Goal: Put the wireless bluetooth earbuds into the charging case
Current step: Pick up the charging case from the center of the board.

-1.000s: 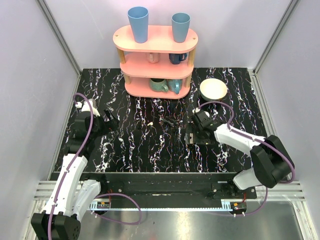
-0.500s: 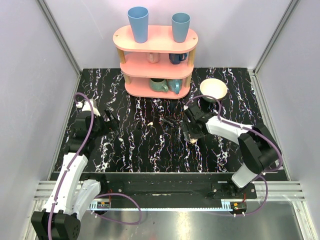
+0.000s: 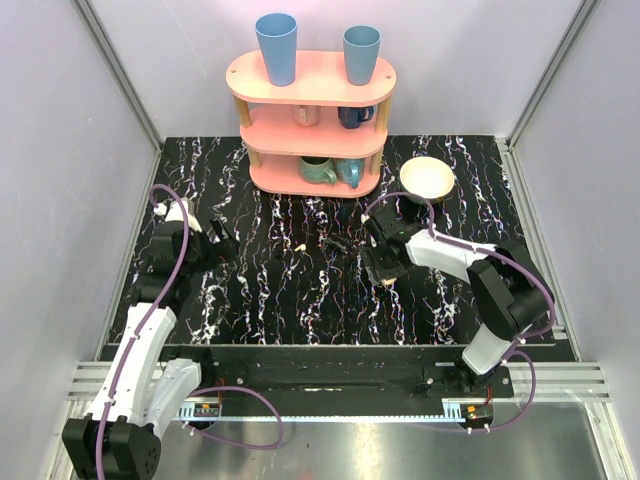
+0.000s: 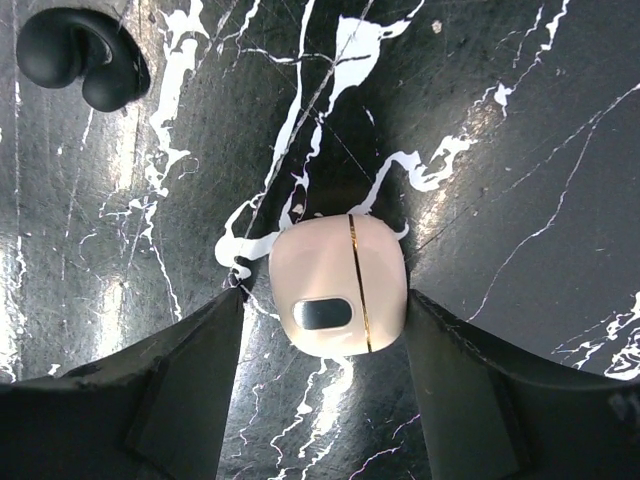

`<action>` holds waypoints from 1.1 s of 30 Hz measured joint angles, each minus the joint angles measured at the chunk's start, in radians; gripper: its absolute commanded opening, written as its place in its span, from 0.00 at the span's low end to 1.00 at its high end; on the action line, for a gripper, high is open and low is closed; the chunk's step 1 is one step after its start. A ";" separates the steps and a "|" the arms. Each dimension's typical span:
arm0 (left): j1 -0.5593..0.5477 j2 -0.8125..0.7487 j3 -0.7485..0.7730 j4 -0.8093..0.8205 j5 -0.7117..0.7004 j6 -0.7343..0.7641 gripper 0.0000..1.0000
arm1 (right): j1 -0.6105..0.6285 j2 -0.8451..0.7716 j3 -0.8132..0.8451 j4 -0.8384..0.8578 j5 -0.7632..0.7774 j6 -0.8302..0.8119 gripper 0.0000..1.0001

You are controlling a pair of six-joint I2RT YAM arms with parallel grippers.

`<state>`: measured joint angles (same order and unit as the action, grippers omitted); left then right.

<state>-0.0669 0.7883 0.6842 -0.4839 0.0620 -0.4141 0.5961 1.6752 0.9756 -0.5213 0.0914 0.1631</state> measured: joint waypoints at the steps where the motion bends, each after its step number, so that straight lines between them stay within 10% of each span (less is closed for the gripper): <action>1: 0.000 0.000 0.000 0.000 0.001 0.000 0.99 | 0.001 0.003 0.000 0.000 0.000 -0.001 0.67; 19: 0.000 -0.014 0.004 0.012 0.106 0.021 0.99 | 0.035 -0.026 0.020 -0.031 -0.006 -0.013 0.27; 33: -0.003 -0.040 0.080 0.211 0.611 -0.122 0.99 | 0.237 -0.444 0.192 0.053 -0.172 -0.144 0.15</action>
<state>-0.0700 0.7479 0.7639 -0.2733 0.6731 -0.5358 0.8333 1.2308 1.1679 -0.4679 -0.0807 0.0193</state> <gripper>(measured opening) 0.988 0.527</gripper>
